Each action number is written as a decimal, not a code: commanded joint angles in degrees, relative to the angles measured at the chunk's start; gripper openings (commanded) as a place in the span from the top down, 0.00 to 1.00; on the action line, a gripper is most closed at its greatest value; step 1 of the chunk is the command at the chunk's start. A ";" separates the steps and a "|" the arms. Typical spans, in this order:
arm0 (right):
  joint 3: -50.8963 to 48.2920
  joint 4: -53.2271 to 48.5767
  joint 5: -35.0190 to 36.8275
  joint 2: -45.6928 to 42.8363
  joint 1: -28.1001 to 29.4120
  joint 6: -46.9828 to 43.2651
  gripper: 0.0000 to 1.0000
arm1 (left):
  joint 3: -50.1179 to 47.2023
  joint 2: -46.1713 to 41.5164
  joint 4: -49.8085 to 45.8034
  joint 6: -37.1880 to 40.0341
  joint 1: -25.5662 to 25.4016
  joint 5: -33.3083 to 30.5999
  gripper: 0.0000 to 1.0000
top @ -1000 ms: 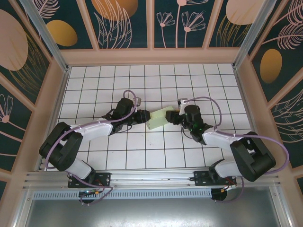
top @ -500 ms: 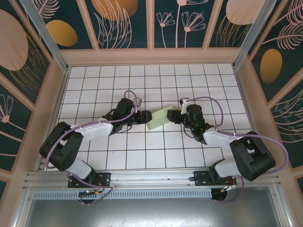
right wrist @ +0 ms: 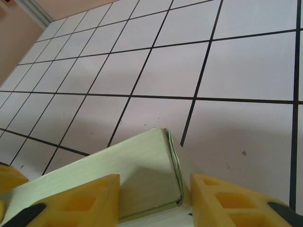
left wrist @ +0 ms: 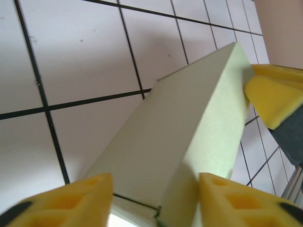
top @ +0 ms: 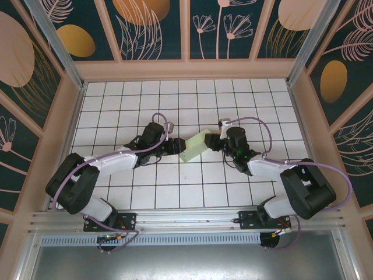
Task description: Fold the paper box
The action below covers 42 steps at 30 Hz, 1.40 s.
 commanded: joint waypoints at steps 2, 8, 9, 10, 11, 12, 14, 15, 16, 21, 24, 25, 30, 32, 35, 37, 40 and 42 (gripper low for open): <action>0.12 -4.84 3.39 1.37 0.11 -1.03 0.64 | -3.85 2.22 -7.64 1.23 0.04 -1.33 0.64; 0.68 -4.97 2.10 -0.58 0.11 -0.90 0.77 | -2.00 1.14 -7.90 3.46 0.04 -3.36 0.48; 0.81 -4.97 1.91 -1.28 0.15 -0.96 0.78 | -1.23 0.19 -7.79 4.17 0.01 -4.48 0.40; 0.95 -4.97 1.76 -2.11 0.11 -1.11 0.78 | -0.25 -0.89 -7.68 5.38 0.03 -5.87 0.33; 1.12 -5.00 1.80 -2.94 0.11 -1.43 0.77 | 0.94 -1.75 -7.61 6.88 0.02 -7.02 0.28; 1.30 -5.06 1.80 -3.55 0.11 -1.71 0.75 | 2.27 -2.22 -7.66 8.59 0.04 -7.67 0.24; 1.69 -4.98 1.72 -5.22 0.06 -1.85 0.58 | 6.60 -2.07 -9.63 14.51 -0.03 -9.80 0.07; 1.70 -4.89 1.63 -5.89 -0.13 -1.76 0.51 | 8.82 -1.78 -11.00 17.09 0.02 -11.16 0.01; 1.71 -4.73 1.63 -6.78 -0.37 -1.61 0.42 | 10.87 -1.59 -11.89 20.27 -0.08 -12.51 0.01; -0.77 -2.98 0.85 -11.97 -2.40 -0.18 0.18 | 17.78 -1.15 -11.58 35.85 -2.36 -15.86 0.01; -2.47 -4.09 1.86 -15.02 -4.62 1.08 0.17 | 24.18 2.96 -15.99 40.58 -3.09 -11.20 0.01; -3.05 -5.04 2.46 -15.94 -5.37 1.23 0.17 | 26.46 4.61 -18.19 42.95 -3.68 -8.37 0.01; -5.14 -10.30 3.90 -20.91 -8.38 0.82 0.17 | 34.51 12.22 -25.44 48.15 -6.92 -7.52 0.04; -5.65 -12.04 5.16 -22.71 -8.78 0.23 0.18 | 37.84 15.71 -28.59 48.89 -7.54 -7.19 0.08; -6.44 -13.18 6.46 -24.48 -9.13 0.02 0.18 | 41.81 19.95 -32.47 49.81 -8.67 -7.20 0.11; -7.03 -12.99 6.46 -25.05 -9.21 0.16 0.18 | 44.02 22.56 -34.96 50.57 -9.42 -8.43 0.12; -7.65 -12.29 6.46 -24.78 -9.32 0.44 0.18 | 46.56 25.73 -38.23 50.87 -10.06 -8.99 0.14; -8.09 -11.94 6.46 -24.42 -9.32 0.59 0.19 | 47.76 27.07 -39.44 50.83 -10.06 -8.49 0.19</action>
